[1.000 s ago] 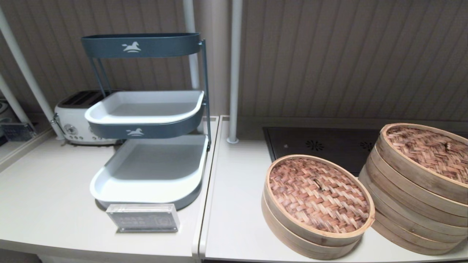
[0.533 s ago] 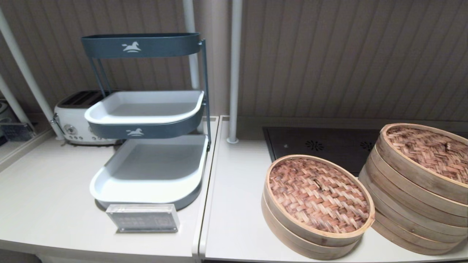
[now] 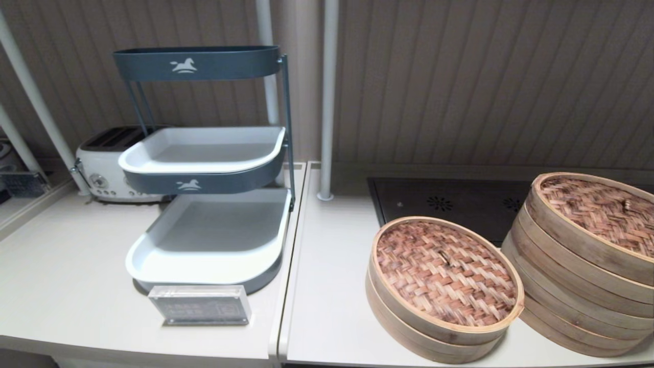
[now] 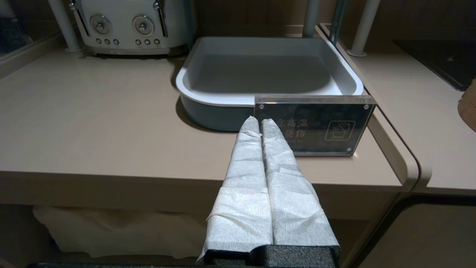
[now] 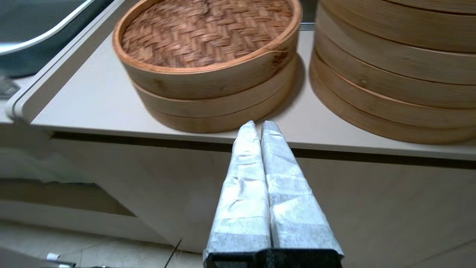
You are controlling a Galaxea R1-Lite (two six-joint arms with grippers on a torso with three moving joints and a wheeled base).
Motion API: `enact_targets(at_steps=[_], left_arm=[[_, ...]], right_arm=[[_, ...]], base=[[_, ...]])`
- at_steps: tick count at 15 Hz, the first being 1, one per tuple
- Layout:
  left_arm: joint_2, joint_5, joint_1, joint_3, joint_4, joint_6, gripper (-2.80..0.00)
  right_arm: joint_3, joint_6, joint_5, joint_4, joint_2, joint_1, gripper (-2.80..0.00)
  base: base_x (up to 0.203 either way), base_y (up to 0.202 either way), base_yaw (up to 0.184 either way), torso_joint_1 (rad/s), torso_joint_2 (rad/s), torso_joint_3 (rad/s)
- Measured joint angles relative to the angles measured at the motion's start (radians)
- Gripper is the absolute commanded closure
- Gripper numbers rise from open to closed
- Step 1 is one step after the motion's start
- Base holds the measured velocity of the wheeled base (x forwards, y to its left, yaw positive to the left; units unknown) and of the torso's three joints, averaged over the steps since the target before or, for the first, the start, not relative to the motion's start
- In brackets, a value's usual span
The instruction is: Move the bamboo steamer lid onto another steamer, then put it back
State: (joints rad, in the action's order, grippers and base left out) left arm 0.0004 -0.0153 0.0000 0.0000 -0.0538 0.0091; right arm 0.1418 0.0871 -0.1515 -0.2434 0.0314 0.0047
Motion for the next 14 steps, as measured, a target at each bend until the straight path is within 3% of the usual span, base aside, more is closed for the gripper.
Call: enact_targets(at_steps=[4, 8, 12, 14], left_arm=[[0.0, 0.0, 0.0, 0.0, 0.001, 0.0, 0.0], [0.0, 0.0, 0.0, 0.0, 0.0, 0.0, 0.0], [0.0, 0.0, 0.0, 0.0, 0.0, 0.0, 0.0], [0.0, 0.0, 0.0, 0.0, 0.0, 0.0, 0.0]], right_arm=[[-0.021, -0.076, -0.01, 0.019, -0.007, -0.001, 0.0], [-0.051, -0.149, 0.112, 0.043, -0.026, -0.002, 0.0], [-0.135, -0.135, 0.149, 0.266, -0.031, -0.002, 0.0], [-0.14, -0.131, 0.151, 0.279, -0.031, 0.0, 0.0]], base=[[0.0, 0.0, 0.0, 0.0, 0.0, 0.0], [0.0, 0.0, 0.0, 0.0, 0.0, 0.0], [0.0, 0.0, 0.0, 0.0, 0.0, 0.0], [0.0, 0.0, 0.0, 0.0, 0.0, 0.0]])
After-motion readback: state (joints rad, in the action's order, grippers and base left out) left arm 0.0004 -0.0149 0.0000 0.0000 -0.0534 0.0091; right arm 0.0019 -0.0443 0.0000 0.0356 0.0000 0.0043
